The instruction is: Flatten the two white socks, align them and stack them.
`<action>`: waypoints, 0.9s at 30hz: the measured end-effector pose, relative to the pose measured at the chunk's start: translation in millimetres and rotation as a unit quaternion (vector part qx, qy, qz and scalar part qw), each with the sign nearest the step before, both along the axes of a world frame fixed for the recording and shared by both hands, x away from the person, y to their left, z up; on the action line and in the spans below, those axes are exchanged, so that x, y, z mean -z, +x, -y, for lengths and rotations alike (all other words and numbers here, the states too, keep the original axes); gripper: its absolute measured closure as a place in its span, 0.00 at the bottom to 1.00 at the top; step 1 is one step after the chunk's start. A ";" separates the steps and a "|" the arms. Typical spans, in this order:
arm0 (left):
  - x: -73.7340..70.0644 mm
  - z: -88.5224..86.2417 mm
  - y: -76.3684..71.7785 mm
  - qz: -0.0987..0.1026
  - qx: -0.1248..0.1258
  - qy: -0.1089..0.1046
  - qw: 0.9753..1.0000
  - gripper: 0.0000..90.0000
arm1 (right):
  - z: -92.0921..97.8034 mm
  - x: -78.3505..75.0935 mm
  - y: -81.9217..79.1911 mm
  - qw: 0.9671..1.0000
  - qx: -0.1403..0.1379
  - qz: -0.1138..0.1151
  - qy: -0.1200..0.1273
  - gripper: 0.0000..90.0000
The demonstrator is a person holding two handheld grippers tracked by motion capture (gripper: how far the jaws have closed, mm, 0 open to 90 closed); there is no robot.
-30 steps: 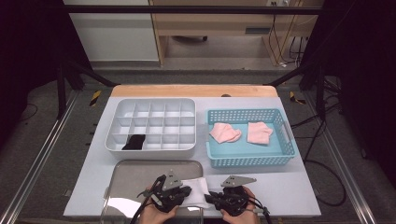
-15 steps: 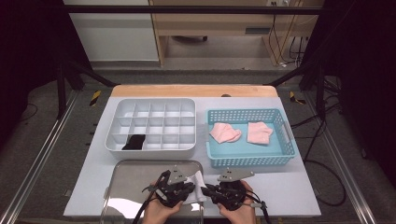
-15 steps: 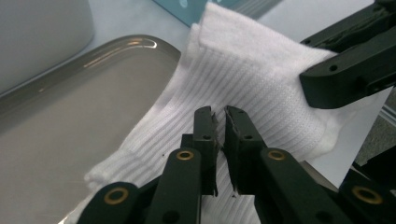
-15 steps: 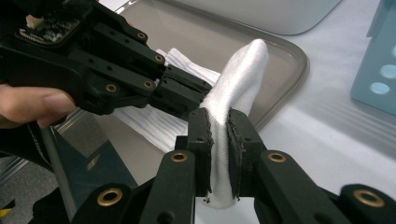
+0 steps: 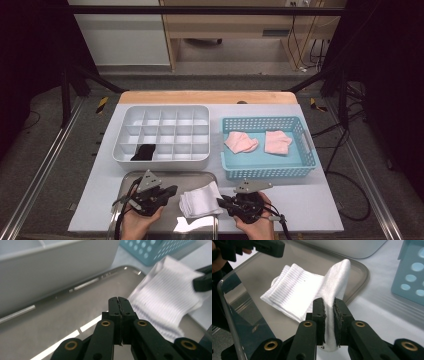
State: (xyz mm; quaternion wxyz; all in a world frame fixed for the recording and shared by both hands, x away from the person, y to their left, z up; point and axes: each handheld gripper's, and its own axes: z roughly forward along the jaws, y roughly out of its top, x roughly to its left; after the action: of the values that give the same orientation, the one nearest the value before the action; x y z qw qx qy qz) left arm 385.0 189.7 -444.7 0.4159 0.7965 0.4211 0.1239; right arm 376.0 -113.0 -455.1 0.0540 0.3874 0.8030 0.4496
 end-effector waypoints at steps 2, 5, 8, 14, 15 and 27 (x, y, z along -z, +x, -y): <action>7.3 -1.5 -3.0 -0.010 0.001 -0.001 1.000 0.98 | -0.1 -0.1 0.6 1.000 0.002 0.001 0.000 0.90; 15.5 2.9 -7.6 -0.023 0.015 0.007 1.000 0.98 | -2.0 -2.8 1.6 1.000 0.002 0.006 -0.001 0.90; 18.3 8.8 -10.8 -0.022 0.026 0.016 0.999 0.98 | -6.3 -7.0 1.0 1.000 0.000 0.015 -0.008 0.90; 21.4 11.1 -10.6 -0.027 0.029 0.016 0.999 0.98 | -17.7 -11.9 -2.5 0.999 -0.018 0.028 -0.007 0.90; 22.1 11.7 -10.5 -0.027 0.028 0.015 0.999 0.98 | -20.0 -11.8 -2.4 0.999 -0.021 0.029 -0.005 0.90; 23.9 15.6 -8.7 -0.027 0.034 0.021 0.999 0.98 | -62.5 -12.3 -3.0 0.996 -0.082 0.032 -0.019 0.89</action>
State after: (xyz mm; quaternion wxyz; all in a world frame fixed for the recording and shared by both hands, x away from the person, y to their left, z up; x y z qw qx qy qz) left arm 376.3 174.0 -468.6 0.3911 0.8220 0.4023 0.0973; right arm 372.9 -50.5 -442.8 0.0501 0.3040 0.8384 0.4495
